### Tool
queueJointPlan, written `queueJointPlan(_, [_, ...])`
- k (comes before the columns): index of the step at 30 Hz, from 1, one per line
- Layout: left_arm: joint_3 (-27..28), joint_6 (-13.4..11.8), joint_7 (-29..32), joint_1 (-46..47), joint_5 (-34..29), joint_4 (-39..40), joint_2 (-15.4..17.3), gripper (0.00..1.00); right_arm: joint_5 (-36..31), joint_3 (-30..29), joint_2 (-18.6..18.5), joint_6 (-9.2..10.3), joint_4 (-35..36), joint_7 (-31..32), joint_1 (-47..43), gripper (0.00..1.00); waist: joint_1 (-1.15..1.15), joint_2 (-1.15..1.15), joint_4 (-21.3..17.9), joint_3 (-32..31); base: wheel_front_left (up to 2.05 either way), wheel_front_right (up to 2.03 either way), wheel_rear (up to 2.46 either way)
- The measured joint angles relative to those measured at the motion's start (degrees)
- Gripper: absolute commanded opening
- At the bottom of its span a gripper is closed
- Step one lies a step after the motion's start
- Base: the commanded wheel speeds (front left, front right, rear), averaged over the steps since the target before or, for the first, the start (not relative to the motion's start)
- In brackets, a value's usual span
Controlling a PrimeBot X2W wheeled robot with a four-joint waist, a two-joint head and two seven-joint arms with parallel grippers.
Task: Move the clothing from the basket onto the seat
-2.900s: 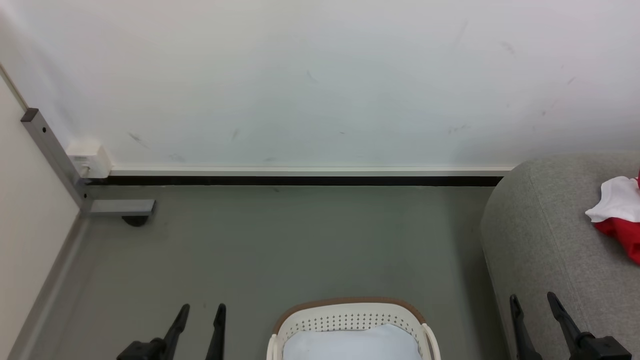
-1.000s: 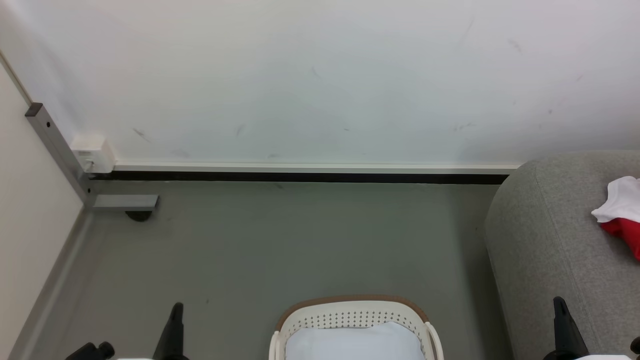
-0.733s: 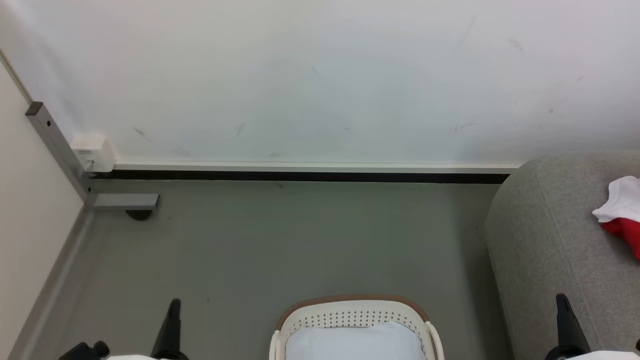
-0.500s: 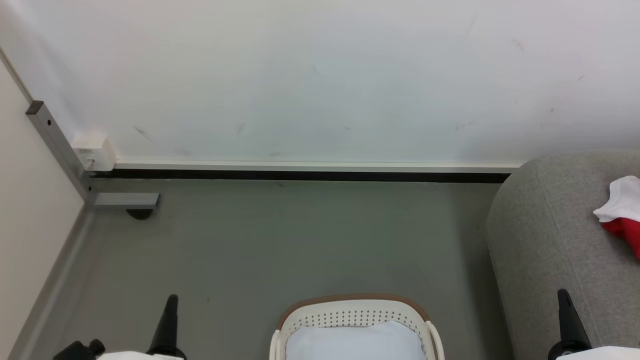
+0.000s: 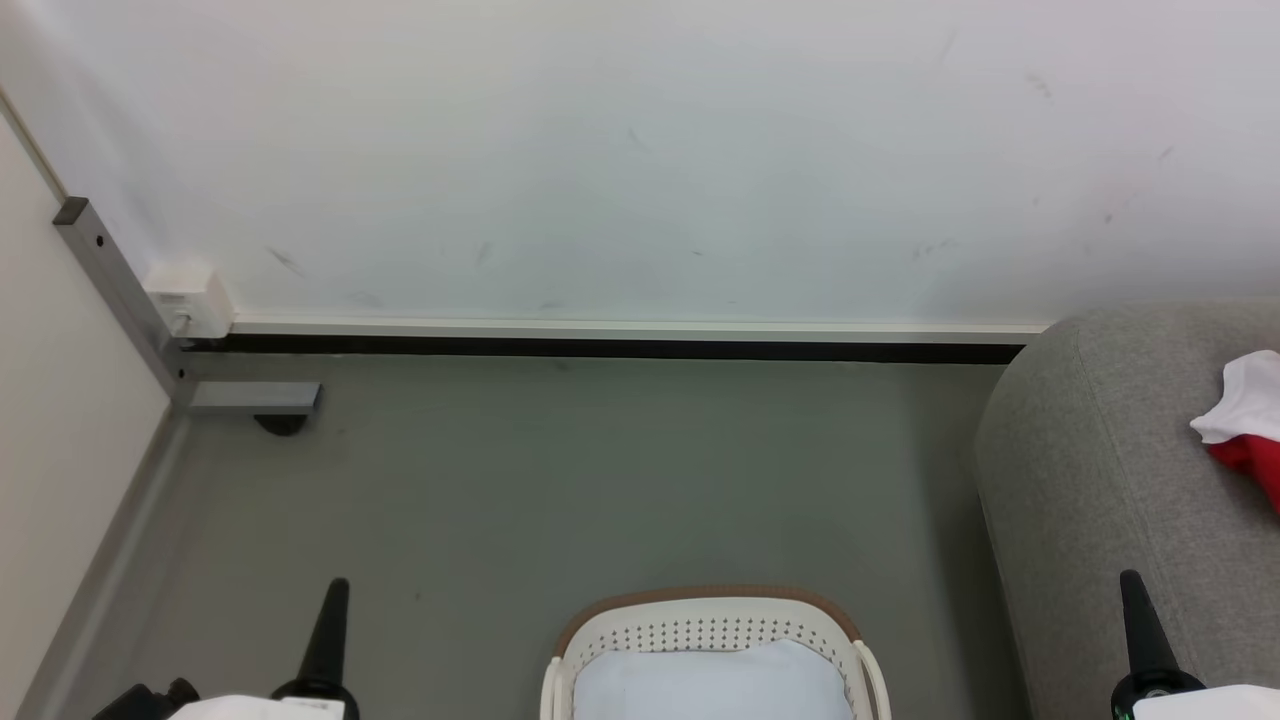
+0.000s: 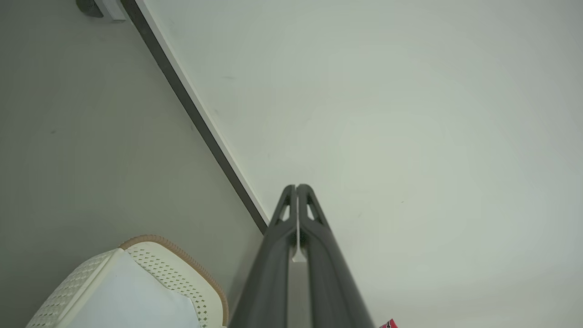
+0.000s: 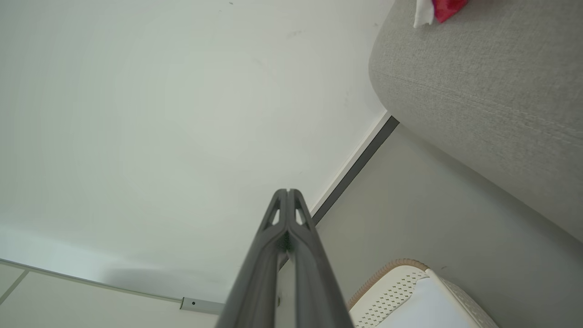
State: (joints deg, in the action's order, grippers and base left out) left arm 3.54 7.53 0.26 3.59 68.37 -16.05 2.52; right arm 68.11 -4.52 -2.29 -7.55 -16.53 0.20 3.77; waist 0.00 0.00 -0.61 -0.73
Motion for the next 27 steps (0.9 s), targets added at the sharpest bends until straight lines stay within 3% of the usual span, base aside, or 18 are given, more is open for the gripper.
queueJointPlan(27, [1.67, -0.01, 3.54, 1.32, 13.01, 1.13, 0.05, 0.00, 13.41, -1.16, -0.16, 0.00, 1.43, 3.55, 1.17, 0.00, 0.00, 0.00, 0.31, 0.46, 0.00, 0.00, 0.00])
